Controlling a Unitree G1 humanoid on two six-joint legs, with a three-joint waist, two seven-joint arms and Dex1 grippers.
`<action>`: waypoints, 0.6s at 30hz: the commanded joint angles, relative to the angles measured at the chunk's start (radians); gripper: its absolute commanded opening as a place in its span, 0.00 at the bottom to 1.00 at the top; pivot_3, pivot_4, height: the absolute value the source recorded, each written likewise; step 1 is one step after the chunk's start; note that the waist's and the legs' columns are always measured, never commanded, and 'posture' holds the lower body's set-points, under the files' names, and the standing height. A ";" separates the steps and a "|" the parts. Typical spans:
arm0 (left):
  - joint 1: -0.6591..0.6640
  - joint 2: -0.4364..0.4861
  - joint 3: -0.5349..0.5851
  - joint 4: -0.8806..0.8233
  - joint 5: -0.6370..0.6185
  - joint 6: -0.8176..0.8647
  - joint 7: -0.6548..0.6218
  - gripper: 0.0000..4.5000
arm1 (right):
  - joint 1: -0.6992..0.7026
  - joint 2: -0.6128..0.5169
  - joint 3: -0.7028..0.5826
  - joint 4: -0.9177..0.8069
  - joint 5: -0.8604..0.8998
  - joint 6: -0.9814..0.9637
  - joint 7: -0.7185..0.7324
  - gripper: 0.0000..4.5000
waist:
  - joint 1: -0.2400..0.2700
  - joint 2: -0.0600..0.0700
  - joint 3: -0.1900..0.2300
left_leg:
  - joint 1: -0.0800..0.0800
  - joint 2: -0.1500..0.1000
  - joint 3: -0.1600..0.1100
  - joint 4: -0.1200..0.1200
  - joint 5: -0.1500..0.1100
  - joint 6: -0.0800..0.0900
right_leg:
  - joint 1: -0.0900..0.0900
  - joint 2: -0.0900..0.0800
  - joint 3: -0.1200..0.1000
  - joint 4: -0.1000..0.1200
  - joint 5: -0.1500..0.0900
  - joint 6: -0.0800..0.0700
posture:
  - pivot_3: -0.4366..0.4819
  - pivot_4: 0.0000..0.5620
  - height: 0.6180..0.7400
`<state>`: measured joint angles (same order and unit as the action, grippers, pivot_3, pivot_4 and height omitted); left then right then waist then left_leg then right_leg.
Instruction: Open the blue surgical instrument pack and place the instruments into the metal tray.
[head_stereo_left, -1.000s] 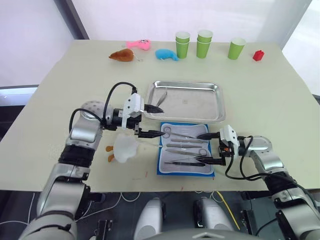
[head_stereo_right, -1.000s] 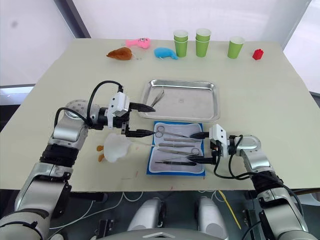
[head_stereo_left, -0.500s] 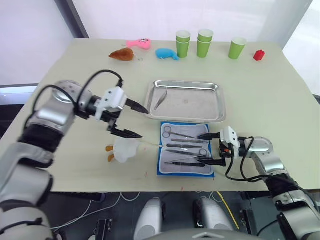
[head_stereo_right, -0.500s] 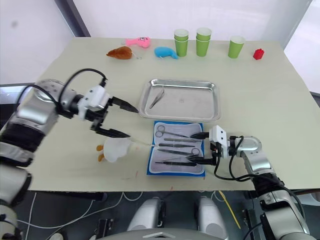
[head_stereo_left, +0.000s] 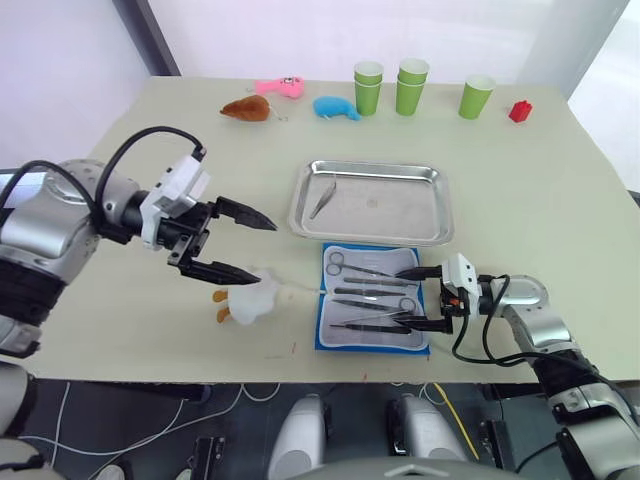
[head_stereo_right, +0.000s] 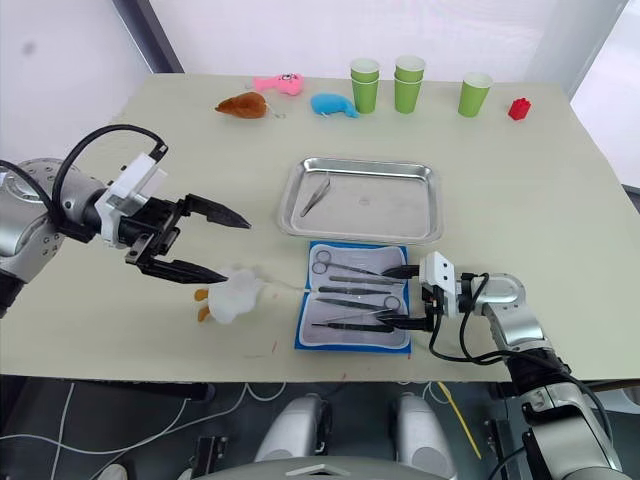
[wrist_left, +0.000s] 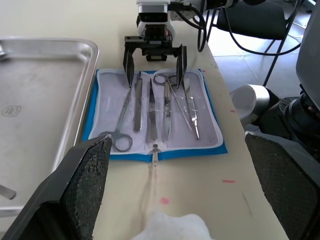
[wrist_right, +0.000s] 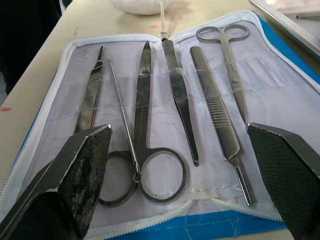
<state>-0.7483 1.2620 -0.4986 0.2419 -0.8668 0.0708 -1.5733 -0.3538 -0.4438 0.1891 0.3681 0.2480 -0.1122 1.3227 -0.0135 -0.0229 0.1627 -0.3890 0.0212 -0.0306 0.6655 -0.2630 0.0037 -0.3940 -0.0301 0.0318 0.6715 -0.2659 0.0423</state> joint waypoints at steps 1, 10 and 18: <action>0.017 -0.011 0.053 -0.026 0.009 -0.020 -0.041 1.00 | 0.042 -0.007 0.035 0.050 -0.036 0.037 0.002 1.00 | 0.001 0.000 0.000 | 0.000 0.000 0.000 0.000 0.000 0.000 | 0.000 0.000 0.000 0.000 0.000 0.000 | 0.48 0.27 1.00; -0.002 -0.198 0.109 0.061 0.172 -0.034 -0.041 1.00 | 0.037 0.003 0.038 0.059 -0.038 0.036 -0.004 1.00 | 0.000 0.000 0.000 | -0.001 0.000 0.000 0.001 0.000 0.000 | 0.000 0.001 -0.001 0.000 0.000 0.000 | 0.48 0.27 1.00; 0.013 -0.427 0.155 0.115 0.390 -0.102 0.017 1.00 | 0.041 0.006 0.035 0.058 -0.038 0.034 -0.010 1.00 | -0.001 -0.001 0.000 | -0.001 0.000 -0.001 0.002 0.000 0.000 | 0.000 0.001 -0.001 0.000 0.000 0.000 | 0.48 0.27 1.00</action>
<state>-0.7276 0.8360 -0.3828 0.3506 -0.5041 -0.0089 -1.5576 -0.3560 -0.4347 0.1888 0.3717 0.2472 -0.1123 1.3142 -0.0144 -0.0235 0.1623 -0.3899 0.0215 -0.0312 0.6674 -0.2630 0.0037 -0.3940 -0.0294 0.0311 0.6720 -0.2656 0.0420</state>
